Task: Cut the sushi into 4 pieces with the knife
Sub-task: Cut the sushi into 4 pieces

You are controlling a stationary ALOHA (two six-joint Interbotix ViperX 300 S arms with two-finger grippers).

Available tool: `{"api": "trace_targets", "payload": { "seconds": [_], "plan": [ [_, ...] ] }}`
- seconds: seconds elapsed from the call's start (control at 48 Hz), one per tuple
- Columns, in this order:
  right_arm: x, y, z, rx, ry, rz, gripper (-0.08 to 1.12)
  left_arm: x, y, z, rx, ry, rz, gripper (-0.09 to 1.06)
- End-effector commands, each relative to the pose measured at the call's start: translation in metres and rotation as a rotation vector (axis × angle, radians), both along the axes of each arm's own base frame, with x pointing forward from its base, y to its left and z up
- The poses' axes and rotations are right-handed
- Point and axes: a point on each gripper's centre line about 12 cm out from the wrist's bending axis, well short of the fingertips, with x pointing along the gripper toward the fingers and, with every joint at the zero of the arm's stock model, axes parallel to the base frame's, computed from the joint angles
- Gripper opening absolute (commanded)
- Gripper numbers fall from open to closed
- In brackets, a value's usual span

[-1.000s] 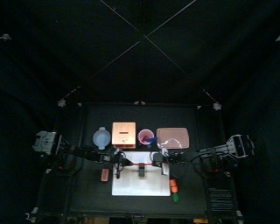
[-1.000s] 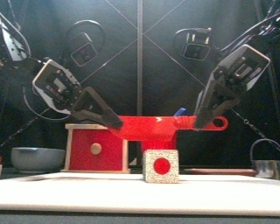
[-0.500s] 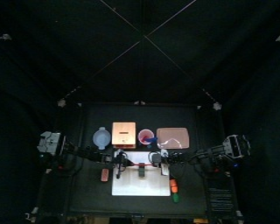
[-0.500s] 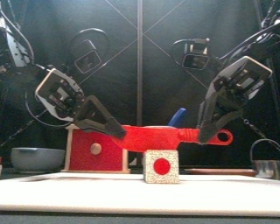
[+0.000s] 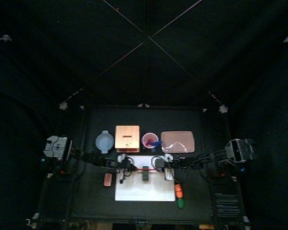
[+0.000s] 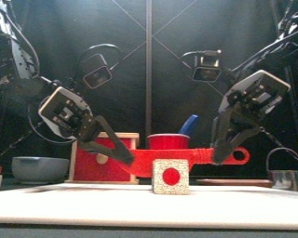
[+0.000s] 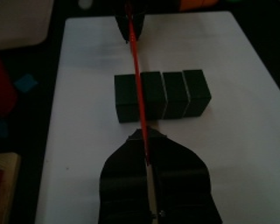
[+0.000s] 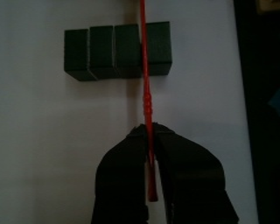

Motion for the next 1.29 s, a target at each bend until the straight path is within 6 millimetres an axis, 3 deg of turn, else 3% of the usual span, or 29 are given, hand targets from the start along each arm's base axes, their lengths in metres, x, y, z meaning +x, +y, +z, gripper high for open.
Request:
{"api": "trace_targets", "payload": {
  "seconds": [0.021,0.292,0.542,0.812,0.917,1.292],
  "plan": [
    [0.011,-0.002,0.005,0.003,-0.029,-0.008,0.16,0.011,0.001,0.002,-0.006,-0.009,0.014,0.08],
    [0.010,-0.017,0.011,-0.004,-0.029,-0.048,0.16,0.012,0.010,-0.004,-0.006,0.028,0.043,0.08],
    [0.010,-0.029,0.024,-0.013,-0.057,-0.075,0.16,0.014,0.023,0.008,0.012,-0.005,0.050,0.08],
    [0.011,-0.009,0.076,-0.014,-0.185,-0.019,0.16,0.015,0.011,0.069,0.029,-0.172,-0.011,0.08],
    [0.007,0.000,0.082,-0.012,-0.202,0.006,0.16,0.013,0.002,0.081,0.033,-0.205,-0.044,0.08],
    [0.008,0.016,0.076,0.002,-0.186,0.044,0.16,0.009,-0.012,0.055,0.029,-0.113,-0.080,0.07]
  ]
}}
